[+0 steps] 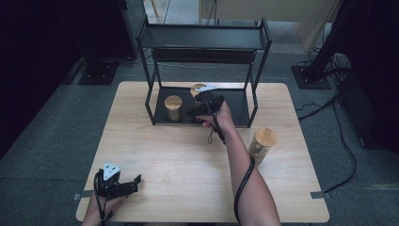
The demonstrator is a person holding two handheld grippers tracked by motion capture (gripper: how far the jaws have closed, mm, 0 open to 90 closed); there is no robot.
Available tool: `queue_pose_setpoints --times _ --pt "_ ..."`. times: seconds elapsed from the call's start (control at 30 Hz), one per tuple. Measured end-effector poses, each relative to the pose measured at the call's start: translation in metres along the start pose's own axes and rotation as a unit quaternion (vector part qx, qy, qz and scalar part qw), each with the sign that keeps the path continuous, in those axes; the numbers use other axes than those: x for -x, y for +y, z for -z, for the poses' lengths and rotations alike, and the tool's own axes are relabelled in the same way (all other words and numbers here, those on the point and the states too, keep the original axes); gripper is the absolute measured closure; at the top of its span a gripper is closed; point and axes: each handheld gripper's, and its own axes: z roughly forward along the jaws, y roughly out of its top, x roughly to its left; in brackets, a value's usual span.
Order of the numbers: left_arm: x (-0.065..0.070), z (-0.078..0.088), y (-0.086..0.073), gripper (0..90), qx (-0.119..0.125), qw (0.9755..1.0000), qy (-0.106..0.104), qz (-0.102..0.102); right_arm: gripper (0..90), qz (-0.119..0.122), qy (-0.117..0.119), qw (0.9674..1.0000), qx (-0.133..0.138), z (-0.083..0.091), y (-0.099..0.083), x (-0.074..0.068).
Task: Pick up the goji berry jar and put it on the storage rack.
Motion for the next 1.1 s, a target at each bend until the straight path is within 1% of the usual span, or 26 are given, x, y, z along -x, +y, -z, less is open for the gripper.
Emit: queue_pose_setpoints --times 0.1,0.27,0.53,0.8,0.87,0.93,1.03,1.1 --pt "0.000 0.000 0.000 4.6 0.001 1.0000 0.000 0.001 0.0 -0.008 0.008 0.9999 0.001 0.001 -0.005 0.000" --pt "0.000 0.000 0.000 4.6 0.001 1.0000 0.001 0.001 0.0 -0.022 0.005 0.9997 0.006 0.003 -0.015 0.001" --pt "0.000 0.000 0.000 4.6 0.001 1.0000 0.002 0.001 0.0 -0.028 0.012 0.9995 0.005 0.003 -0.034 -0.001" --pt "0.001 0.000 0.000 4.6 0.000 1.0000 0.003 0.000 0.0 -0.028 0.021 0.9994 -0.001 0.002 -0.060 -0.008" --pt "0.001 0.000 0.000 4.6 0.000 1.0000 0.003 0.000 0.0 -0.029 0.019 0.9994 -0.004 0.001 -0.066 -0.009" --pt "0.001 0.000 0.000 4.6 0.000 1.0000 0.003 0.000 0.0 -0.032 0.022 0.9992 -0.005 0.000 -0.072 -0.010" --pt "0.001 0.000 0.000 4.6 0.000 1.0000 0.004 -0.001 0.0 -0.030 0.025 0.9992 -0.005 -0.001 -0.079 -0.012" --pt "0.001 0.000 0.000 4.6 0.000 1.0000 0.004 -0.001 0.7 -0.032 0.022 0.9992 -0.003 -0.001 -0.084 -0.013"
